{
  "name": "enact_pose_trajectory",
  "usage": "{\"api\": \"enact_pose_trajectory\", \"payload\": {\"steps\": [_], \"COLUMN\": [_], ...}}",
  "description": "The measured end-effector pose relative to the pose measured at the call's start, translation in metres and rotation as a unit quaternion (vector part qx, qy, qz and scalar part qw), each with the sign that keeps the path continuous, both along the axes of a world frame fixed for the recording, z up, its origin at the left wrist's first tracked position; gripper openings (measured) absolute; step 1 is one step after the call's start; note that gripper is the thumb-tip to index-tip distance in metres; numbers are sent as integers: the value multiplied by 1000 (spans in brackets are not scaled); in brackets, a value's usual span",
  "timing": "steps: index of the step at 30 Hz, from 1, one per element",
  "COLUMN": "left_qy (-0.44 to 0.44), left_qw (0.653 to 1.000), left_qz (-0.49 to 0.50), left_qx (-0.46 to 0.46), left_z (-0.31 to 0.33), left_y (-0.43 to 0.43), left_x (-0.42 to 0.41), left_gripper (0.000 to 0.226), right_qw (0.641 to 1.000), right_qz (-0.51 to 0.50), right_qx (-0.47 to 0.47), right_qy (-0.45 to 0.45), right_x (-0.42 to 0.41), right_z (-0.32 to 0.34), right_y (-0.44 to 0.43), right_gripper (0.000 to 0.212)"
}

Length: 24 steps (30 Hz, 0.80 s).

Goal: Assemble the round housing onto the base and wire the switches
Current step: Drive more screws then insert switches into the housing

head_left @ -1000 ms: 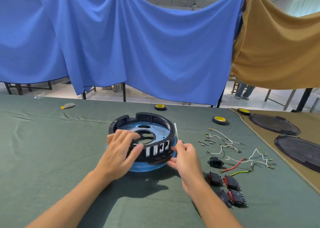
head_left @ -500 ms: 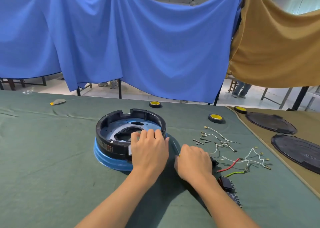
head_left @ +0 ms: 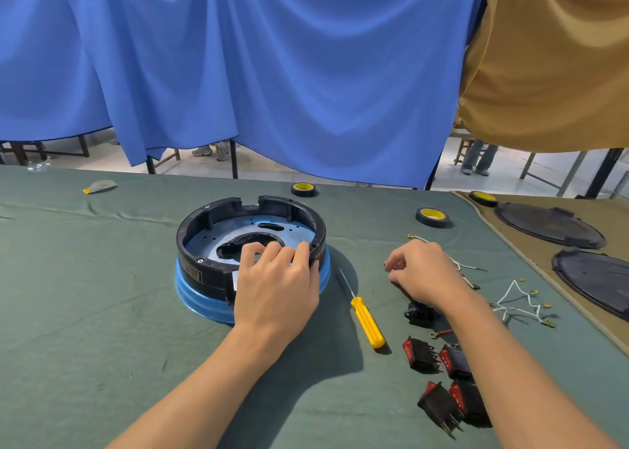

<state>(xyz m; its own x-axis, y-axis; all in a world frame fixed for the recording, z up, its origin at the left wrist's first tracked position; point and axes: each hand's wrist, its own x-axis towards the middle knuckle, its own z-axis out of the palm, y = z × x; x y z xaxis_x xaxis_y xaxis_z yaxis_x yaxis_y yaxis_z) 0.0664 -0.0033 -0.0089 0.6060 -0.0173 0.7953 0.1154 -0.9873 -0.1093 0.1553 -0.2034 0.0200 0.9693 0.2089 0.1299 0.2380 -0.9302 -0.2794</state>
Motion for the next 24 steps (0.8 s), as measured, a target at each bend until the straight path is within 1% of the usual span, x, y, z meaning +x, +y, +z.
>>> {"api": "enact_pose_trajectory", "payload": {"steps": [4, 8, 10, 13, 17, 21, 23, 24], "left_qy": [-5, -8, -9, -8, -1, -3, -2, 0], "left_qw": [1000, 1000, 1000, 1000, 1000, 1000, 1000, 1000], "left_qz": [-15, -26, -26, -27, -25, -25, -23, -21], "left_qx": [1, 5, 10, 14, 13, 16, 14, 14], "left_z": [-1, -1, -1, -1, -1, -1, 0, 0], "left_y": [0, 1, 1, 1, 0, 0, 0, -1], "left_x": [-2, -5, -6, -8, -9, -9, -10, -10], "left_gripper": [25, 26, 25, 23, 25, 22, 22, 22], "right_qw": [1000, 999, 999, 999, 999, 997, 998, 999], "right_qz": [6, -16, -19, -16, -12, -3, 4, 20], "right_qx": [-19, -4, -4, -17, -25, -77, -59, -26], "right_qy": [1, -40, -50, -33, -20, 2, -8, -23], "right_x": [2, 5, 7, 7, 6, 1, -4, -7], "right_z": [-6, -6, -8, -13, -11, -5, 4, 11], "right_y": [2, 1, 0, 1, 2, 5, 8, 12], "right_gripper": [15, 8, 8, 15, 12, 12, 11, 11]}}
